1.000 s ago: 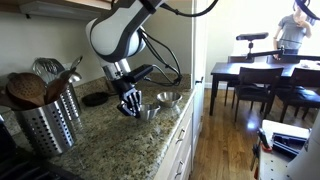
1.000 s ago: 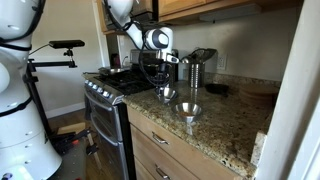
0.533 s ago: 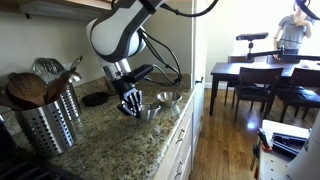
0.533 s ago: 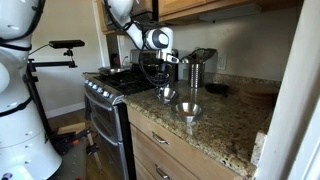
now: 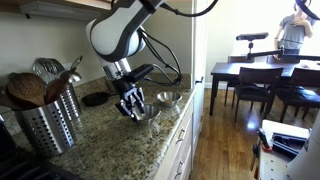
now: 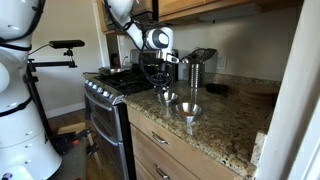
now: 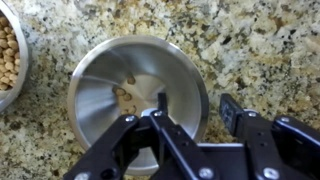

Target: Pour the things in the bowl on the left into the bowl on the right

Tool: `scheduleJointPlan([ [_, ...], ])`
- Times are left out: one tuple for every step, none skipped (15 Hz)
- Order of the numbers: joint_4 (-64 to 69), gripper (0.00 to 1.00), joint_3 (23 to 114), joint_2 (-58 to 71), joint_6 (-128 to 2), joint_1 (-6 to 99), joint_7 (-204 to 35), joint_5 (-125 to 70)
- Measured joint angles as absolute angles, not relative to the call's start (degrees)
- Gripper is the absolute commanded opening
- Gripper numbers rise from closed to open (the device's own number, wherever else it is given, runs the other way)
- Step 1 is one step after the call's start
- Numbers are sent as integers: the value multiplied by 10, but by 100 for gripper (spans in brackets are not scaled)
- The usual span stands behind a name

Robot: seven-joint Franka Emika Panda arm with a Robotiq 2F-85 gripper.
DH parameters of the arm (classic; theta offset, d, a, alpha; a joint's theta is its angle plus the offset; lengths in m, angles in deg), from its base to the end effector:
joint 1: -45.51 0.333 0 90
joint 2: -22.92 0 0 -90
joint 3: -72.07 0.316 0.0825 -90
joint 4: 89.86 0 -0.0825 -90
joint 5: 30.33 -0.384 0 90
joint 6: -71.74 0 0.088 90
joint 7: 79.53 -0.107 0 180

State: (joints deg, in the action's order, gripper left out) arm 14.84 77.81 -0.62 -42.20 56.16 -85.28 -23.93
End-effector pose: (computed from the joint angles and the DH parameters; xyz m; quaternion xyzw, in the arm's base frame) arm 0.5916 0.1632 0.2926 0.9849 0.1190 -0.1153 0.0506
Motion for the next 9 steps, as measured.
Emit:
scheduleJointPlan([
  [148, 96, 778, -6, -421, 562, -853, -239],
  [147, 98, 778, -6, -420, 562, -853, -239],
  [146, 100, 778, -6, -420, 562, -853, -239],
  [144, 100, 778, -6, -420, 562, -853, -239],
  [143, 100, 778, -6, -420, 562, -853, -239],
  [141, 100, 778, -6, -420, 562, -853, -239],
  [139, 100, 778, -6, -420, 562, -853, -239],
  [136, 100, 778, -6, -420, 562, -853, -239],
  [135, 100, 778, -6, -420, 562, -853, -240],
])
